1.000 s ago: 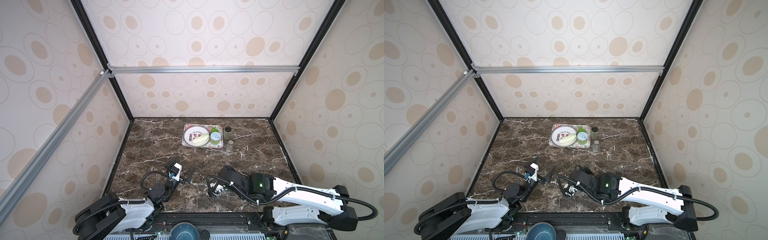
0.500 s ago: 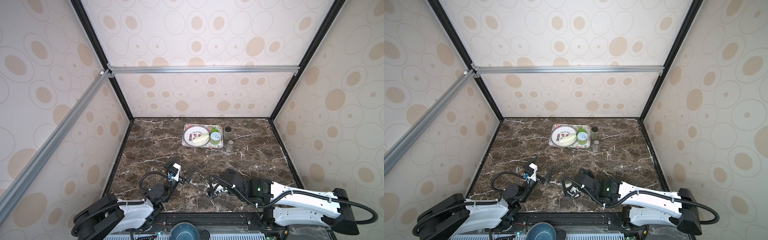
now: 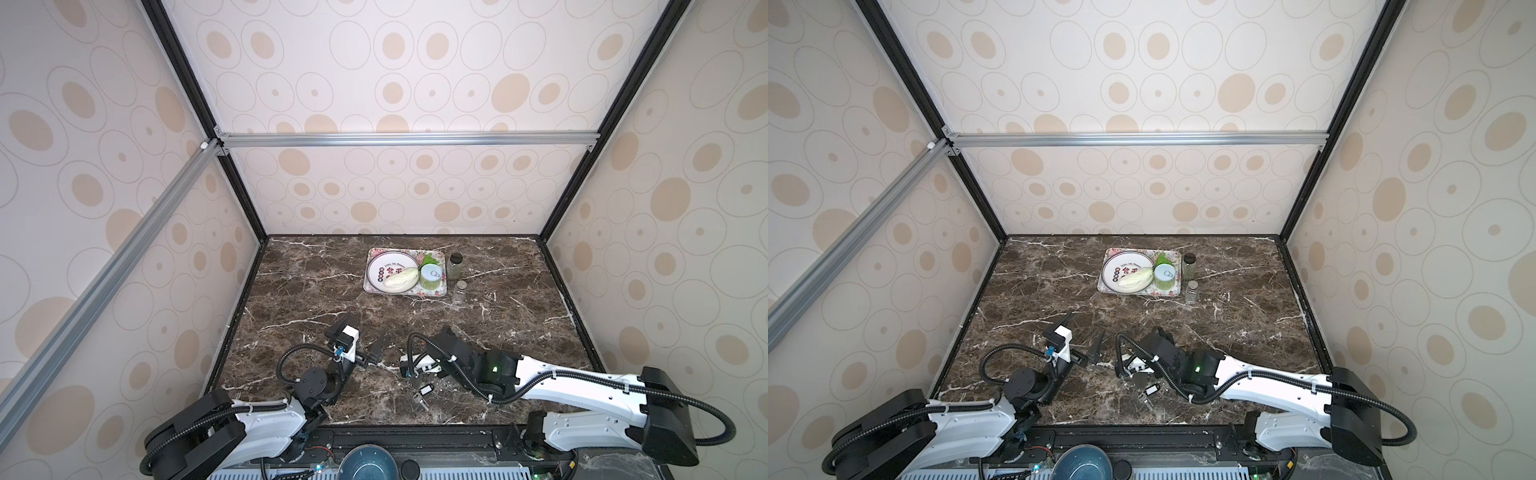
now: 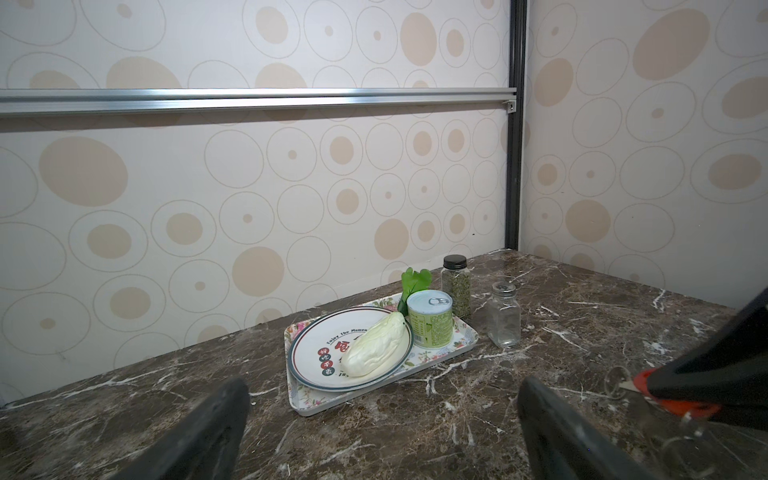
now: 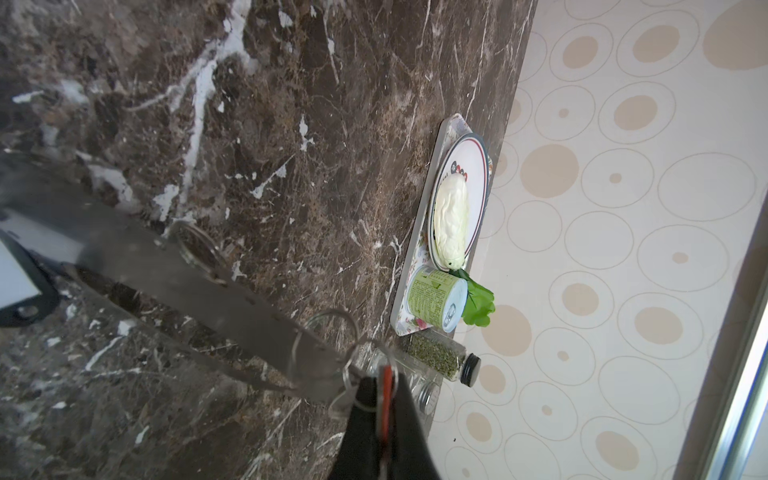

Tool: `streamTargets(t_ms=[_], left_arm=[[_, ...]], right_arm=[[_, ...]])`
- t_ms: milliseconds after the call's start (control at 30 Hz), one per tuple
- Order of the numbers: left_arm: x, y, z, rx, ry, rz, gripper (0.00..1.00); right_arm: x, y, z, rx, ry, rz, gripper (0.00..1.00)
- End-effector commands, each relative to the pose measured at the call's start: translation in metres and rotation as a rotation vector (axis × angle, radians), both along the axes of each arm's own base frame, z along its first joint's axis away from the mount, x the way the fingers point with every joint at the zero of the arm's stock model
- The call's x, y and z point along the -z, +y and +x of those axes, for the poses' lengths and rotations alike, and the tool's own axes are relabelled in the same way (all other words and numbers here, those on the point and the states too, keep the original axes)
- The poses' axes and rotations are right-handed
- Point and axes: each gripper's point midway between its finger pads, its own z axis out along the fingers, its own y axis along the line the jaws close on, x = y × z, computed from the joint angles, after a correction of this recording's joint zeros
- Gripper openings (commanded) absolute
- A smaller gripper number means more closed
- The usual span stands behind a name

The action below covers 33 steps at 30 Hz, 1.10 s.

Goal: Put the keys on the keyring

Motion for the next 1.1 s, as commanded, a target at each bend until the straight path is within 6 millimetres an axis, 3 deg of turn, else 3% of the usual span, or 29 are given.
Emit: streamTargets(t_ms=[0, 367, 500, 800, 1067], left_arm=[[-0.002, 0.005, 0.001, -0.021, -0.009, 0.002, 1.00], [-0.004, 0.007, 0.000, -0.030, -0.018, 0.004, 1.00], [-0.004, 0.007, 0.000, -0.028, -0.019, 0.004, 1.00], [-0.003, 0.006, 0.001, -0.030, -0.017, 0.007, 1.00], [-0.004, 0.006, 0.000, -0.024, -0.018, 0.004, 1.00]], right_arm=[[-0.012, 0.006, 0.004, 0.016, 0.014, 0.129, 0.00], [0.027, -0.042, -0.022, 0.079, 0.119, 0.105, 0.00], [0.032, -0.060, -0.031, 0.093, 0.133, 0.100, 0.00], [0.044, -0.064, -0.040, 0.072, 0.136, 0.170, 0.00], [0.079, -0.071, -0.040, 0.161, 0.221, 0.144, 0.01]])
